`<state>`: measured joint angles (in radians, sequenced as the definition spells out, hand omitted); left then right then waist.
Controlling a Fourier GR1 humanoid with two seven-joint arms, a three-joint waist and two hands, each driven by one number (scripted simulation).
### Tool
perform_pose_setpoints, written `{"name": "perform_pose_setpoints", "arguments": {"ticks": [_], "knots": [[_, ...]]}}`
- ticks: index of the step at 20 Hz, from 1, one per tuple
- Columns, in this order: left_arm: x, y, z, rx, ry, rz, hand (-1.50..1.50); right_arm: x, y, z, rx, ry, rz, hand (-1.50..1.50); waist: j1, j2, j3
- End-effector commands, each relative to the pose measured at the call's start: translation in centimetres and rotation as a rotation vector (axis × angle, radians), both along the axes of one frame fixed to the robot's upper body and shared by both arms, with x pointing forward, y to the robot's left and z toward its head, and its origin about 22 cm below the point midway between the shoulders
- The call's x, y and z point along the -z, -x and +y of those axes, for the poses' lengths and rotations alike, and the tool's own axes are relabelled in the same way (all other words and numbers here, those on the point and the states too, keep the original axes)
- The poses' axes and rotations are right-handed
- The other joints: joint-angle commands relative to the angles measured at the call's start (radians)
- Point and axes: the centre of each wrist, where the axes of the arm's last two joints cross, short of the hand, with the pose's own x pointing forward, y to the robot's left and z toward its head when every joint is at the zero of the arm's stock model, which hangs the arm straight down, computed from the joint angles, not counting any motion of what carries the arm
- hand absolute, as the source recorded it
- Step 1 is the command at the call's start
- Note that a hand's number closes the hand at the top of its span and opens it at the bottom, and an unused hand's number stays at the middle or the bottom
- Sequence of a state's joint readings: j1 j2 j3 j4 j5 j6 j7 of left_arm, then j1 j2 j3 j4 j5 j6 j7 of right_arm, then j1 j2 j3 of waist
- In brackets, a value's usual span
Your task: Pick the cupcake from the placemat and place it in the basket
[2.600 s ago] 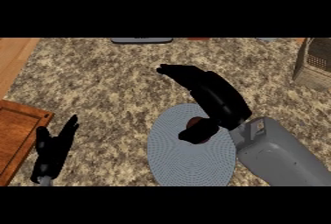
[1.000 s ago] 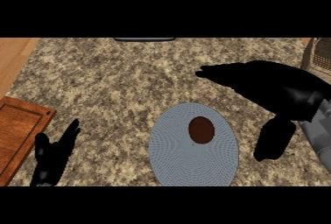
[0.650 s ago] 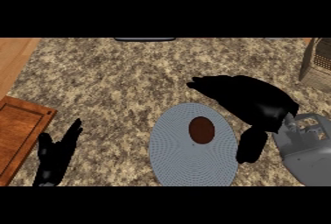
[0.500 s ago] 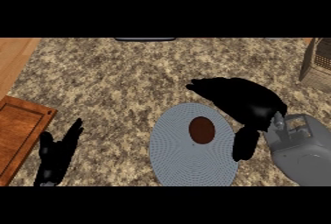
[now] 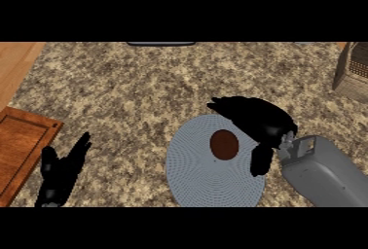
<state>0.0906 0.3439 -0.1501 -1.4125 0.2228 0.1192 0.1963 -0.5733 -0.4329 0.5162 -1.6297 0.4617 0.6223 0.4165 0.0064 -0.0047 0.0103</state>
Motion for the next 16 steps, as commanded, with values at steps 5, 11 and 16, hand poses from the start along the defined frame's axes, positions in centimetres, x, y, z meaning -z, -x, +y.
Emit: {"name": "perform_pose_setpoints", "arguments": {"ticks": [5,11,16], "knots": [[2.5,2.5,-1.7,-0.007,0.008,0.084,0.00,3.4,-0.3,-0.2,-0.001,0.003,-0.024,-1.50,0.003,0.007,-0.010],[1.6,0.3,-0.5,-0.022,-0.007,0.086,0.00,4.3,-0.5,1.2,0.013,-0.029,-0.009,-1.50,-0.003,0.005,-0.010],[0.3,1.1,0.3,-0.029,-0.016,0.082,0.00,8.0,0.2,2.7,-0.008,0.005,-0.017,-1.50,0.001,0.005,-0.010]]}}
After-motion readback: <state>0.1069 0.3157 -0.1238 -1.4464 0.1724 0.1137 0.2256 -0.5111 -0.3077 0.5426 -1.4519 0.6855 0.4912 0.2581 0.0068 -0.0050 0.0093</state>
